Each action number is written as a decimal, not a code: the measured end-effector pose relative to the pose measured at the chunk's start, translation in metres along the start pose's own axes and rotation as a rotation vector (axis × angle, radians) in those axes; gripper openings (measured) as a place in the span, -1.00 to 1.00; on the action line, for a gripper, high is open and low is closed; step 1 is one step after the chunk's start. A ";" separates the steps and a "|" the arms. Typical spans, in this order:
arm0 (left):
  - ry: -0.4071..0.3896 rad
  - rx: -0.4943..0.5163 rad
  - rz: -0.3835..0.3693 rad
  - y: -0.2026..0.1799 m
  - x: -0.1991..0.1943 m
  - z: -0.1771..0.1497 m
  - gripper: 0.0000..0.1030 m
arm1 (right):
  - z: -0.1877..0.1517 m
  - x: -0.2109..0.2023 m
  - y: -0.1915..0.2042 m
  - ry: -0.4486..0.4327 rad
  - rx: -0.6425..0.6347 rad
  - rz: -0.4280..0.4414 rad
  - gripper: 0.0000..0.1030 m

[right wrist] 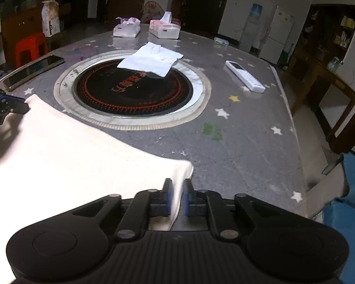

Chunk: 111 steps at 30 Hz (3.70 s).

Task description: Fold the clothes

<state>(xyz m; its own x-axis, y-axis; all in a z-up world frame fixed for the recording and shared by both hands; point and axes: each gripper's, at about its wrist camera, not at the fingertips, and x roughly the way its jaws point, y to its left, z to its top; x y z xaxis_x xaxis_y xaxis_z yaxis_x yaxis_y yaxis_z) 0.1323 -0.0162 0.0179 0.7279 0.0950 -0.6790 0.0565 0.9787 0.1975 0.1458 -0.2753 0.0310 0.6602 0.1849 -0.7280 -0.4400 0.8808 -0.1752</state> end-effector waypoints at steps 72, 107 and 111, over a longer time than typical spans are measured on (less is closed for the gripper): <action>-0.139 0.099 -0.395 -0.062 -0.170 -0.158 -0.67 | -0.155 -0.118 -0.054 -0.082 0.212 -0.195 -0.16; -0.056 -0.269 0.322 0.128 -0.136 -0.158 -0.91 | -0.157 -0.123 0.006 -0.123 0.217 -0.060 0.34; -0.028 -0.230 0.360 0.139 -0.131 -0.164 -0.91 | -0.158 -0.122 0.005 -0.126 0.229 -0.064 0.43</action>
<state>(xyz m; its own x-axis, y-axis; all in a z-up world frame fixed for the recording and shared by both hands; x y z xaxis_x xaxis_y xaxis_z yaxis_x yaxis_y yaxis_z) -0.0674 0.1370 0.0184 0.6920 0.4358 -0.5755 -0.3560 0.8995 0.2531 -0.0329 -0.3627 0.0140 0.7588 0.1661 -0.6298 -0.2555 0.9653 -0.0533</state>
